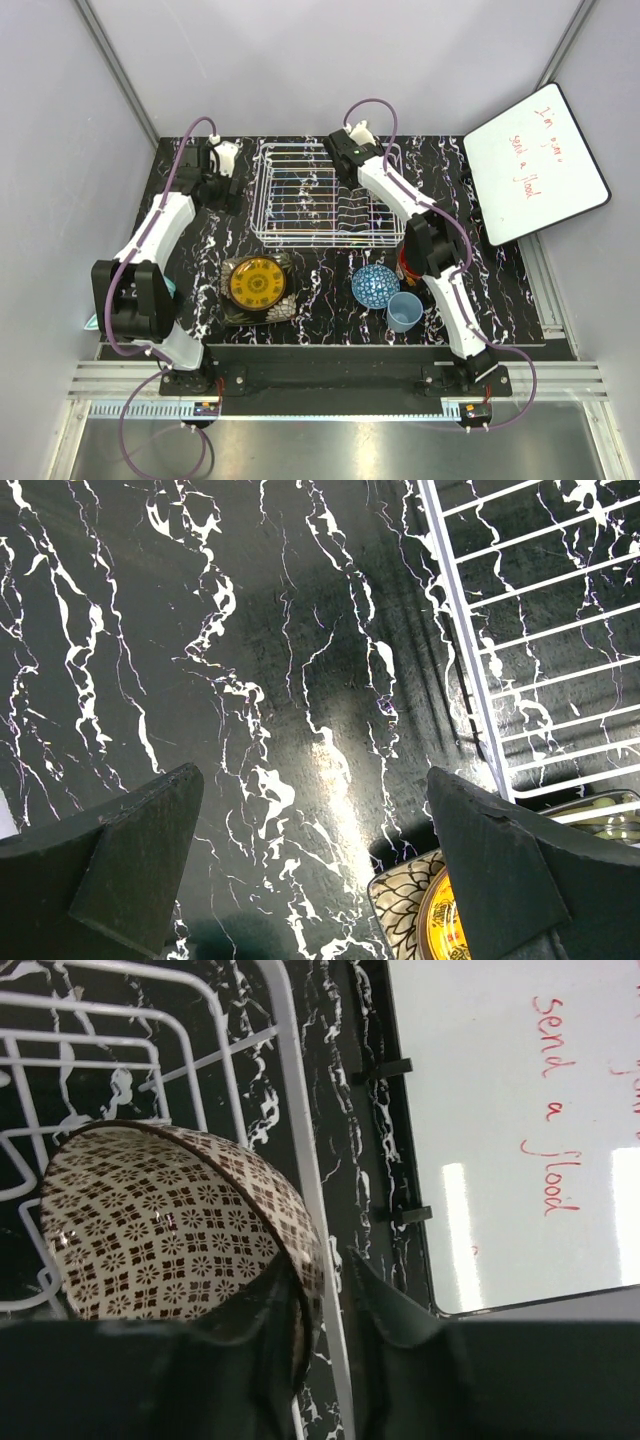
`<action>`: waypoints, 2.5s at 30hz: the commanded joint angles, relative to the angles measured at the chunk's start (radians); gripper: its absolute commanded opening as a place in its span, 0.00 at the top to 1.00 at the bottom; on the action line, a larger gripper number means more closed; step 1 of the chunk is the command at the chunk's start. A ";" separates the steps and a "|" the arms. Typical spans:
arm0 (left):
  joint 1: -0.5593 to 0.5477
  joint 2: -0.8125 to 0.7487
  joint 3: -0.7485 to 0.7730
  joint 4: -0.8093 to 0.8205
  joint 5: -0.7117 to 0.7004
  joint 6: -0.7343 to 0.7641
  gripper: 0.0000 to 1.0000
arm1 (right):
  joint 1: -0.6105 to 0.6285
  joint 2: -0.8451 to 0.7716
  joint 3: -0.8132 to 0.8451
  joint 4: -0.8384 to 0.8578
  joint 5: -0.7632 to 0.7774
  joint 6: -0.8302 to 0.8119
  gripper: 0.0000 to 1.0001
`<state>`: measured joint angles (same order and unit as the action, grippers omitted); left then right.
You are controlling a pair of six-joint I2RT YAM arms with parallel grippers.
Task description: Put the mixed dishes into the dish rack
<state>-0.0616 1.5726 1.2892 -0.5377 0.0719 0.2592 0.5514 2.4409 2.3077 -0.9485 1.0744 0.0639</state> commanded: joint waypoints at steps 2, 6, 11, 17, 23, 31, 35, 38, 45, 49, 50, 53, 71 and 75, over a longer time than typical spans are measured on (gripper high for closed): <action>0.006 -0.049 0.002 0.016 -0.018 0.015 0.01 | 0.007 -0.005 0.019 -0.050 -0.057 0.063 0.55; 0.006 -0.042 0.010 0.016 -0.011 0.012 0.01 | 0.012 -0.020 0.006 -0.061 -0.059 0.073 0.38; 0.008 -0.033 0.018 0.019 -0.001 0.005 0.01 | 0.030 -0.088 0.035 -0.087 -0.082 0.103 0.28; 0.008 -0.022 0.032 0.021 0.003 0.006 0.01 | 0.090 -0.337 -0.089 -0.136 -0.191 0.151 0.21; 0.013 -0.003 0.048 0.024 0.008 -0.003 0.01 | 0.175 -0.672 -0.519 -0.101 -0.492 0.176 0.18; 0.016 0.004 0.058 0.022 0.015 -0.011 0.01 | 0.216 -1.034 -0.950 0.059 -0.942 0.152 0.18; 0.016 0.004 0.056 0.024 0.020 -0.018 0.01 | 0.217 -0.998 -0.972 0.057 -0.947 0.162 0.21; 0.016 0.000 0.055 0.025 0.016 -0.017 0.01 | 0.225 -0.964 -0.993 0.082 -0.999 0.149 0.23; 0.016 0.001 0.045 0.033 0.011 -0.012 0.01 | 0.232 -0.860 -1.027 0.126 -1.071 0.132 0.28; 0.011 0.009 0.035 0.042 0.005 -0.012 0.01 | 0.255 -0.807 -1.047 0.137 -1.059 0.132 0.28; 0.009 0.006 0.030 0.051 0.003 -0.009 0.01 | 0.265 -0.801 -1.056 0.142 -1.058 0.132 0.27; 0.008 0.007 0.018 0.058 -0.003 -0.003 0.01 | 0.280 -0.792 -1.081 0.152 -1.053 0.140 0.28; 0.008 -0.020 -0.064 0.127 0.028 0.006 0.01 | 0.372 -0.602 -1.012 0.155 -1.005 0.160 0.41; 0.008 -0.025 -0.073 0.131 0.034 -0.002 0.01 | 0.400 -0.586 -0.946 0.165 -0.999 0.146 0.41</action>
<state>-0.0532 1.5784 1.2297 -0.4690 0.0837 0.2581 0.9154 1.8488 1.2682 -0.8093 0.0544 0.2176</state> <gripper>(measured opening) 0.987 0.592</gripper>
